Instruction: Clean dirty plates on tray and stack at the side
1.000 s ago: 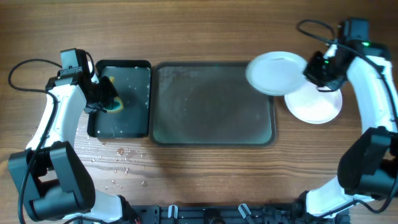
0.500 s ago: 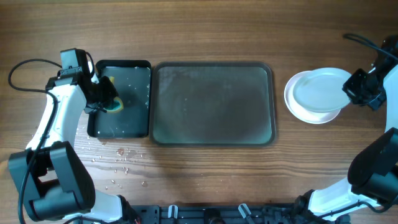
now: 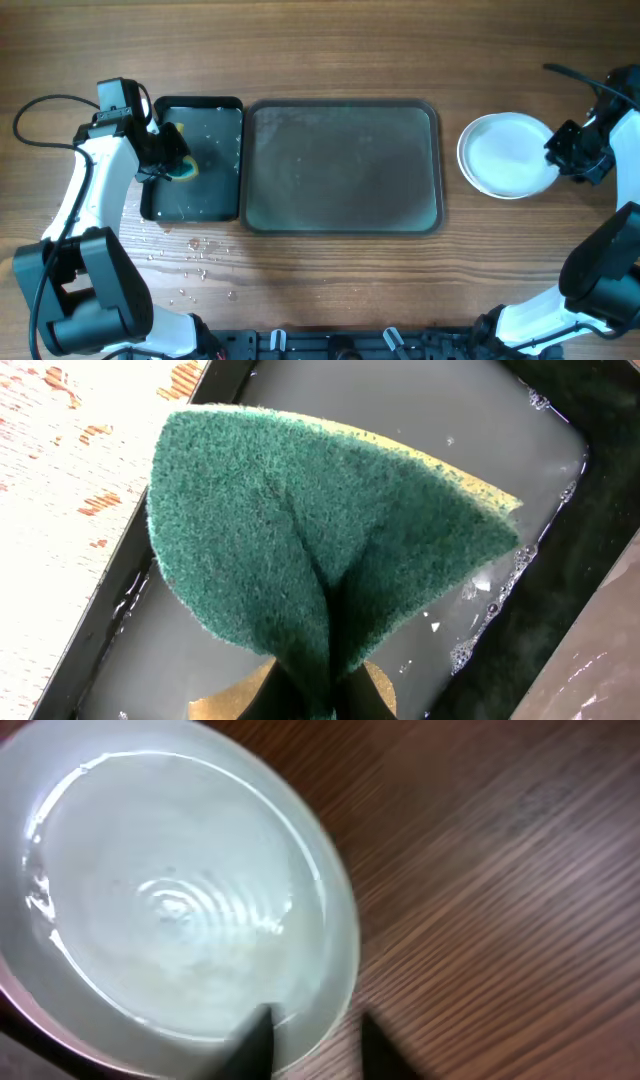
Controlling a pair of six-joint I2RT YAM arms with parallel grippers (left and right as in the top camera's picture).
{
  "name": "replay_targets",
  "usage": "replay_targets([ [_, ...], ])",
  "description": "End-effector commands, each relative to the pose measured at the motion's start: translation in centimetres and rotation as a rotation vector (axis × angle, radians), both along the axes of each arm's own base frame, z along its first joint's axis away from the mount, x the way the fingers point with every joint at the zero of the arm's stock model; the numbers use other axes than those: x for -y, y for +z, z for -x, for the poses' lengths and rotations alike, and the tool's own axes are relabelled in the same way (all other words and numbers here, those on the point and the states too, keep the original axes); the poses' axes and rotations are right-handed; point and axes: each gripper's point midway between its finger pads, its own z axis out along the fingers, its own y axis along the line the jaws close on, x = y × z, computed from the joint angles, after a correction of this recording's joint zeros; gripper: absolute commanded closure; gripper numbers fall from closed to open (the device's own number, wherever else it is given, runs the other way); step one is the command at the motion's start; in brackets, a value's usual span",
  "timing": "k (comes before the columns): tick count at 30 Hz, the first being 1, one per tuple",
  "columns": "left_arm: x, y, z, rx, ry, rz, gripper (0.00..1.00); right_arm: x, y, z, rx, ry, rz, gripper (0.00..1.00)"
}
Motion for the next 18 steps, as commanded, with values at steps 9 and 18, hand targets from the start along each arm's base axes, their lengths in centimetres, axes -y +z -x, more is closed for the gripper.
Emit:
replay_targets([
  [9, -0.1, 0.3, 0.0, 0.01, -0.017, -0.01, 0.96, 0.1, -0.1, -1.4, 0.048, 0.185, 0.02, 0.19],
  [18, -0.1, 0.3, 0.0, 0.01, -0.017, -0.01, 0.96, 1.0, -4.5, -1.1, 0.004, 0.224, 0.004, 0.34],
])
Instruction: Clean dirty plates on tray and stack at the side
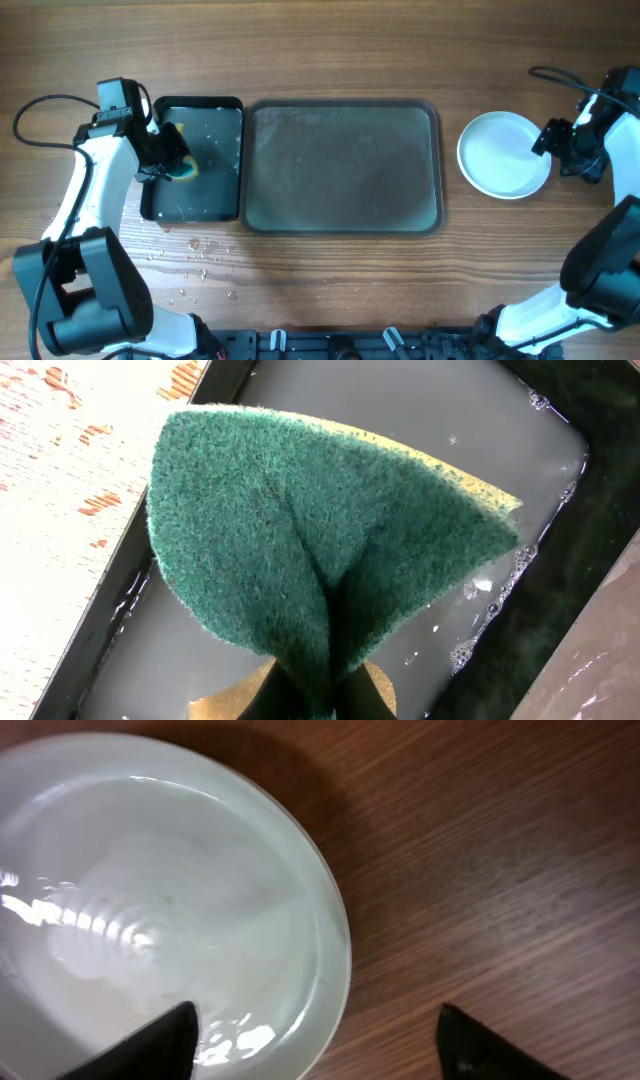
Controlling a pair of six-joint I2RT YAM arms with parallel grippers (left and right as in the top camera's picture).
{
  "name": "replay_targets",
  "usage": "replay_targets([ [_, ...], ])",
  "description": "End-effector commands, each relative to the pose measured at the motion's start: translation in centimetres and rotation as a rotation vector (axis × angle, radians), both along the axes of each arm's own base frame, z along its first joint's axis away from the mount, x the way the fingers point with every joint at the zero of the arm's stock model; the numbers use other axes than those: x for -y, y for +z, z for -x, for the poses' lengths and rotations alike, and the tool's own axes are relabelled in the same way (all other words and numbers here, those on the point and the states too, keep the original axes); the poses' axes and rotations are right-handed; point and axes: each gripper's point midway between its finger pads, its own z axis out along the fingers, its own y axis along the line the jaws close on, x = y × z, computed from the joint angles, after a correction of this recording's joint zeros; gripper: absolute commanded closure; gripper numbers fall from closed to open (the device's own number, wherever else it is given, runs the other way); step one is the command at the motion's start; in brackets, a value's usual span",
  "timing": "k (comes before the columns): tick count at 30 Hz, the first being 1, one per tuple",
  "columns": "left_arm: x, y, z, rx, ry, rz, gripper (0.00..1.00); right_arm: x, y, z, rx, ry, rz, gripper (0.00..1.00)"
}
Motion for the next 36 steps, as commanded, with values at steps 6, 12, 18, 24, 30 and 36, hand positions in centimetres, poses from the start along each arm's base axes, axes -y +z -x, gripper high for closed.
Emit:
replay_targets([
  [6, -0.1, 0.3, 0.0, 0.01, -0.017, -0.01, 0.96, 0.4, -4.4, 1.0, -0.054, 0.029, -0.04, 0.69],
  [12, -0.1, 0.3, 0.0, 0.01, -0.017, -0.01, 0.96, -0.2, -5.2, 0.5, -0.004, 0.046, -0.09, 0.69],
  [18, -0.1, 0.2, 0.0, 0.009, -0.017, -0.01, 0.96, -0.3, -5.8, 0.6, -0.001, 0.049, -0.087, 0.67],
  [24, -0.1, 0.2, 0.0, 0.009, -0.017, -0.01, 0.96, -2.2, -6.8, 0.2, 0.059, 0.092, -0.172, 0.68],
  [30, -0.1, 0.2, 0.0, 0.009, -0.018, -0.01, 0.96, -4.4, -6.2, -1.0, 0.135, 0.164, -0.287, 0.66],
  [36, -0.1, 0.3, 0.0, 0.01, -0.018, -0.01, 0.96, -5.0, -6.1, -1.1, 0.146, 0.171, -0.311, 0.58],
])
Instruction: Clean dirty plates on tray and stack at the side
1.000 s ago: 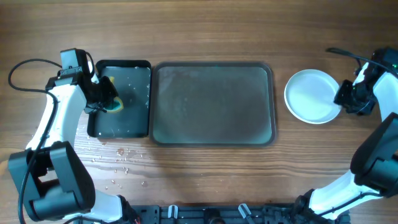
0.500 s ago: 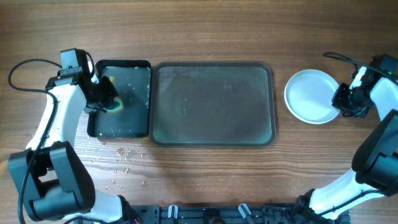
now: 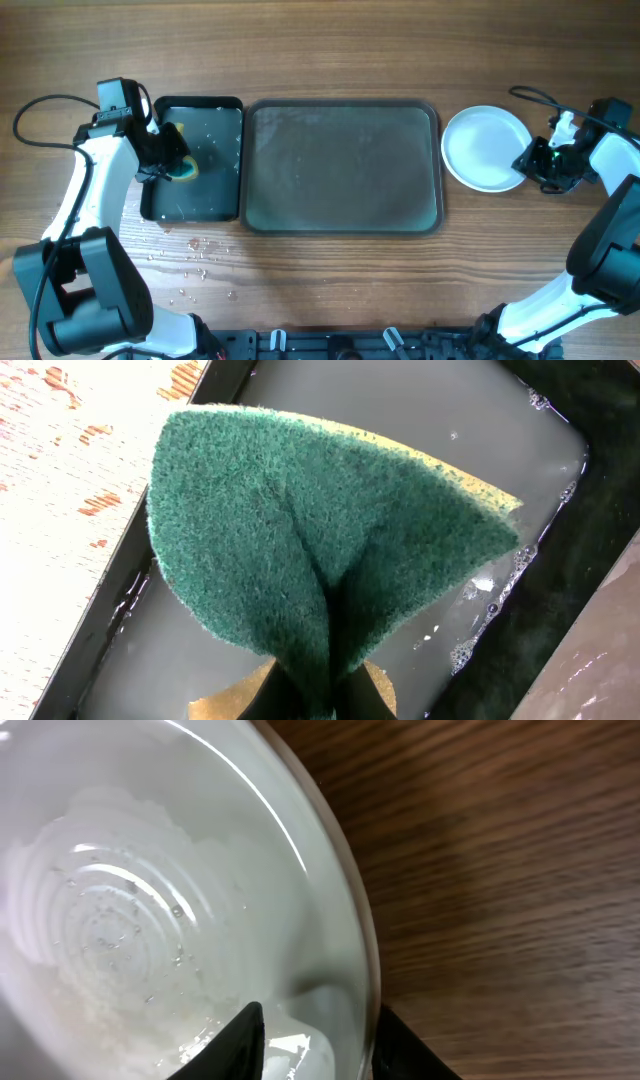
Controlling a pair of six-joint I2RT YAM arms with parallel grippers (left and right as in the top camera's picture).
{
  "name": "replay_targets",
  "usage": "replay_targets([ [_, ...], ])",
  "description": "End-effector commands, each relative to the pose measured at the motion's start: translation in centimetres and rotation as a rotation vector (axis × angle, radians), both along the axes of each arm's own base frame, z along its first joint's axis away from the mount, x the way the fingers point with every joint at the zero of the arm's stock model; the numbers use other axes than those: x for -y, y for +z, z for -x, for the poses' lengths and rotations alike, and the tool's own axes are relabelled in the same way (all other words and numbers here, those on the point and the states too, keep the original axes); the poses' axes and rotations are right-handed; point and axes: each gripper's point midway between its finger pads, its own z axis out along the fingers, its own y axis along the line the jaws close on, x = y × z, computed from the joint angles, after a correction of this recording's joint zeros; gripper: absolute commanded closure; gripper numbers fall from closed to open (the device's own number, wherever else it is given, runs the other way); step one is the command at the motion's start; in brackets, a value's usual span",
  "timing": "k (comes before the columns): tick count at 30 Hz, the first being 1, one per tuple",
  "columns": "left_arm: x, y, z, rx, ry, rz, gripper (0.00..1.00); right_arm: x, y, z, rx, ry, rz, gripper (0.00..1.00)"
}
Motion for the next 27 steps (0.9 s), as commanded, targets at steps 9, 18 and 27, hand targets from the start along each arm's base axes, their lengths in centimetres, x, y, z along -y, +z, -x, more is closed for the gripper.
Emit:
replay_targets([
  [9, 0.9, 0.6, -0.7, 0.05, -0.089, 0.024, 0.96, -0.2, 5.1, -2.3, 0.063, 0.033, -0.033, 0.43],
  [18, 4.4, 1.0, -1.4, 0.098, -0.307, 0.047, 0.96, -5.6, 9.8, -4.6, 0.2, 0.117, -0.199, 0.37],
  [27, 6.1, 0.7, -1.4, 0.094, -0.446, -0.009, 0.95, -10.2, 9.0, -5.3, 0.165, 0.265, -0.114, 0.32],
])
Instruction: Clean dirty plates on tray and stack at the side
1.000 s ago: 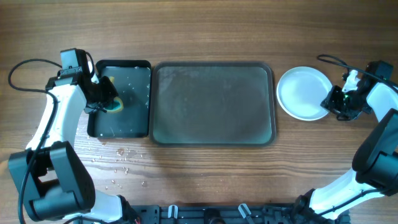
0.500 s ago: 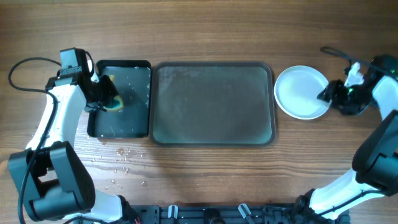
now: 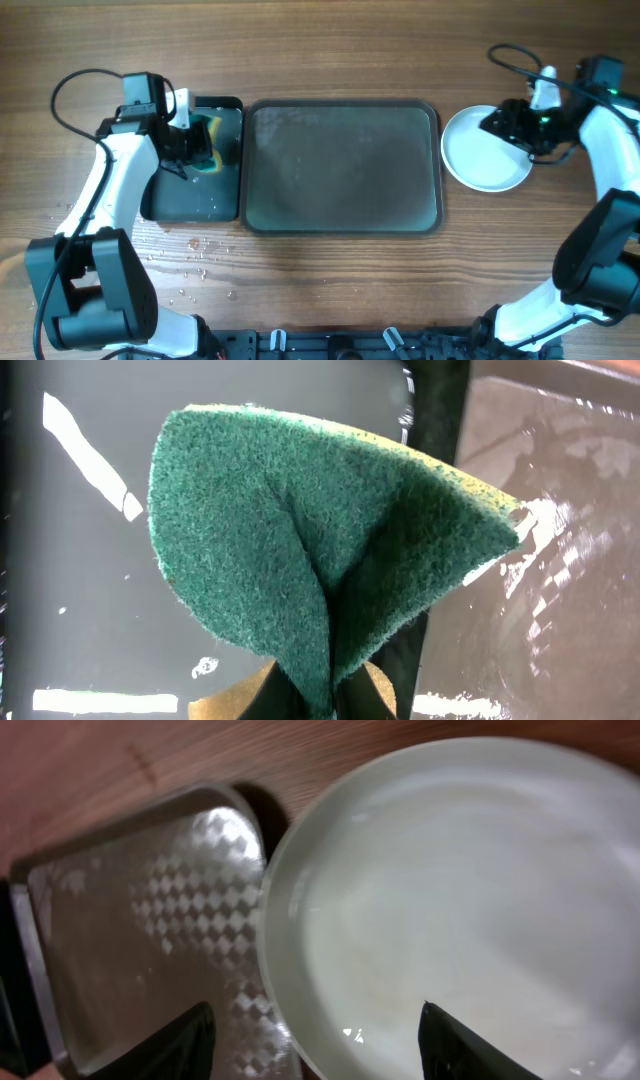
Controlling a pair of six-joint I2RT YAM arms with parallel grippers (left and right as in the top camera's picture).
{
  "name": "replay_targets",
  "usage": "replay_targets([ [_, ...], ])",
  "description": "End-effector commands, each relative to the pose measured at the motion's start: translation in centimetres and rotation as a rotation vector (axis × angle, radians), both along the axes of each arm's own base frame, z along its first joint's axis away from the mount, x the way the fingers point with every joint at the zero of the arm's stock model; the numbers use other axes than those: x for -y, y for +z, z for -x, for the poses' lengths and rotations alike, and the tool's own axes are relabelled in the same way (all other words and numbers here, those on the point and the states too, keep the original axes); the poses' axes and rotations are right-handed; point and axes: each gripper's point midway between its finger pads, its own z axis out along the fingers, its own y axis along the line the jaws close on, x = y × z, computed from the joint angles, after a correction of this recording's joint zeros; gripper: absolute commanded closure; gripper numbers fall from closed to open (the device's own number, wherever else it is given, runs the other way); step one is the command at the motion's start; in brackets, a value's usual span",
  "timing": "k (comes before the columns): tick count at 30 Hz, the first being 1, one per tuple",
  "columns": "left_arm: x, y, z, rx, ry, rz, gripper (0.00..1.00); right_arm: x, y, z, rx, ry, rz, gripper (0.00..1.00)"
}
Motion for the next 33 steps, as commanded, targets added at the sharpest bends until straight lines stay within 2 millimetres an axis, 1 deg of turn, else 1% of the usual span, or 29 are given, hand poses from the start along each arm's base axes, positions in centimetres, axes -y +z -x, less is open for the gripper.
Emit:
replay_targets([
  [1, 0.2, 0.1, 0.0, 0.015, -0.063, -0.031, 0.95, -1.6, 0.7, -0.6, 0.022, 0.058, 0.076, 0.32],
  [4, -0.2, -0.1, 0.1, 0.009, -0.053, -0.048, 0.96, -2.9, 0.5, -0.6, 0.018, 0.096, 0.106, 0.31],
  [8, -0.2, -0.8, 0.3, -0.017, -0.053, -0.046, 0.96, -3.6, 0.6, -1.0, 0.035, 0.115, 0.109, 0.31],
  [13, -0.1, -2.3, 0.3, -0.05, -0.053, -0.041, 0.95, -3.8, 0.6, -1.1, 0.037, 0.118, 0.11, 0.31],
  [17, -0.2, -3.3, 0.0, -0.061, -0.047, -0.038, 0.92, -3.8, 0.6, -1.1, 0.037, 0.118, 0.11, 0.3],
  [24, -0.2, -3.6, -0.3, -0.059, -0.033, -0.034, 0.89, -3.8, 0.6, -1.1, 0.038, 0.118, 0.11, 0.3],
  [29, -0.2, -3.6, -0.3, -0.059, -0.033, -0.034, 0.73, -3.8, 0.6, -1.1, 0.038, 0.119, 0.111, 0.3],
  [30, -0.2, -3.5, -0.3, -0.059, -0.033, -0.034, 0.69, -3.8, 0.6, -1.1, 0.038, 0.119, 0.111, 0.29],
  [31, -0.2, -3.5, -0.3, -0.058, -0.033, -0.034, 0.61, -3.8, 0.6, -1.1, 0.038, 0.119, 0.11, 0.29],
  [32, -0.2, -3.5, -0.3, -0.057, -0.033, -0.034, 0.58, -3.8, 0.6, -1.1, 0.038, 0.118, 0.11, 0.29],
  [33, -0.2, -3.5, -0.4, -0.056, -0.033, -0.034, 0.55, -3.8, 0.6, -1.1, 0.037, 0.118, 0.11, 0.24],
])
